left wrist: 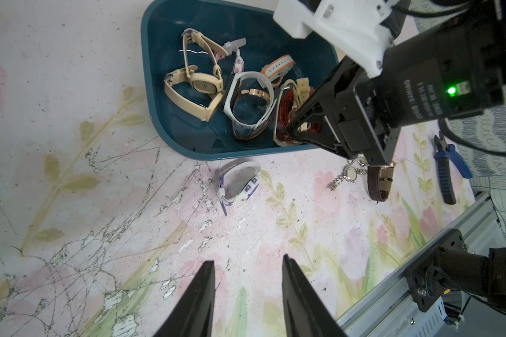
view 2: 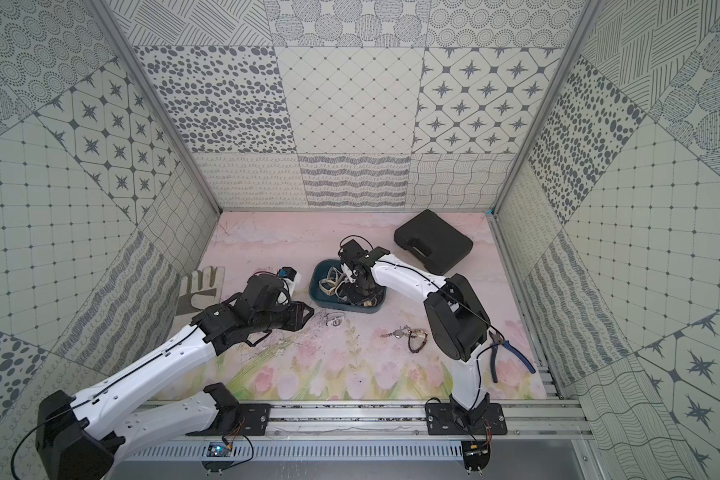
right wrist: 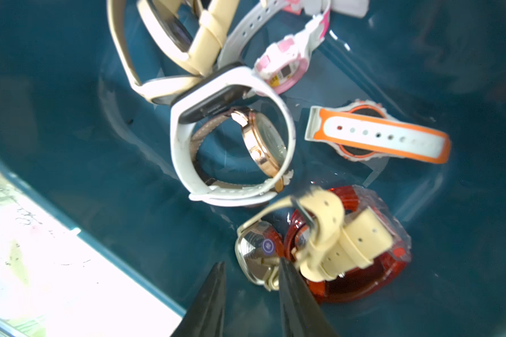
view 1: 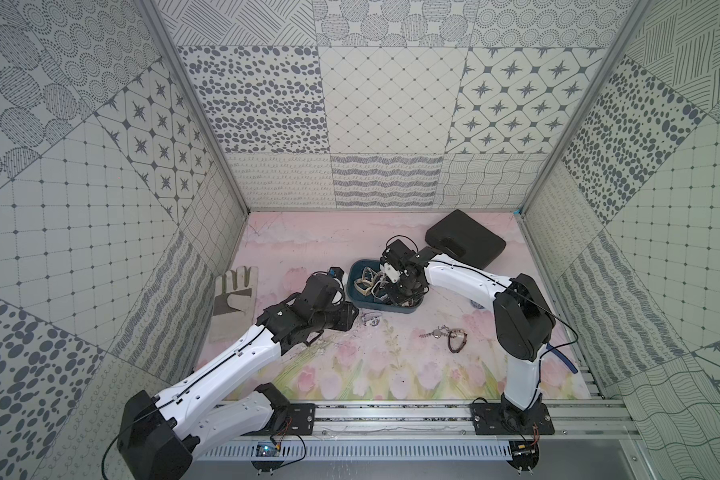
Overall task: Put the watch into the storage box
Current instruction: Place the watch in the storage box, then pick up the watch at the center of the board.
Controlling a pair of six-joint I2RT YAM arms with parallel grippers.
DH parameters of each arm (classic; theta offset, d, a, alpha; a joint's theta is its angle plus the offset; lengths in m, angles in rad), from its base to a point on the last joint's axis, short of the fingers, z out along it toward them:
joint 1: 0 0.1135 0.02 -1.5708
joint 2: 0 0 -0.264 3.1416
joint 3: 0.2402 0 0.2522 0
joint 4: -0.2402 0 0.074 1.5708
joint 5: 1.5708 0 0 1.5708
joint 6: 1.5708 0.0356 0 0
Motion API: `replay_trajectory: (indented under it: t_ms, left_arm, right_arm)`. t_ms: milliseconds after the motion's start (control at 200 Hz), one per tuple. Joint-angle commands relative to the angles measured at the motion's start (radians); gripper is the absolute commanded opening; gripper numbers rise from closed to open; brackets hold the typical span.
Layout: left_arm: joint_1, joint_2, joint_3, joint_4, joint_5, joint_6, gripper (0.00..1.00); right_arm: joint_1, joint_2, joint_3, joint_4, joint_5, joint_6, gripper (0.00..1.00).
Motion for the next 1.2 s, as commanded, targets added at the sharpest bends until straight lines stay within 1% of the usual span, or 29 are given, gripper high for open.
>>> replay_trajectory:
  t_ms: [0, 165, 335, 405, 490, 670, 725, 780, 891, 1191]
  left_arm:
    - [0.002, 0.000, 0.000, 0.004, 0.008, 0.002, 0.43]
    - [0.003, 0.000, 0.000, 0.006, 0.005, 0.006, 0.43]
    - [0.003, 0.010, 0.003, 0.012, 0.010, 0.011, 0.43]
    - [0.001, 0.011, 0.000, 0.015, 0.017, 0.011, 0.43]
    - [-0.008, 0.015, -0.003, 0.018, 0.014, 0.010, 0.43]
    - [-0.043, 0.036, -0.018, 0.060, 0.028, 0.006, 0.43]
    - [-0.048, 0.042, -0.024, 0.059, 0.036, 0.004, 0.43]
    - [-0.054, 0.047, -0.029, 0.095, 0.039, 0.004, 0.43]
    - [-0.063, 0.049, -0.040, 0.105, 0.043, 0.004, 0.43]
    - [-0.083, 0.028, -0.064, 0.119, 0.066, 0.004, 0.42]
  right_arm:
    - [-0.003, -0.069, 0.019, -0.008, 0.006, 0.000, 0.36]
    - [-0.006, -0.156, -0.008, -0.027, 0.008, 0.005, 0.37]
    - [-0.023, -0.277, -0.089, -0.043, 0.029, 0.029, 0.39]
    - [-0.030, -0.335, -0.157, -0.042, 0.049, 0.052, 0.39]
    - [-0.047, -0.427, -0.279, -0.029, 0.071, 0.094, 0.39]
    - [-0.094, -0.577, -0.479, -0.029, 0.082, 0.174, 0.39]
    - [-0.103, -0.595, -0.514, -0.031, 0.084, 0.193, 0.39]
    - [-0.118, -0.610, -0.547, -0.021, 0.092, 0.209, 0.38]
    - [-0.148, -0.608, -0.596, 0.004, 0.063, 0.215, 0.38]
    - [-0.142, -0.619, -0.629, 0.014, 0.024, 0.227, 0.37]
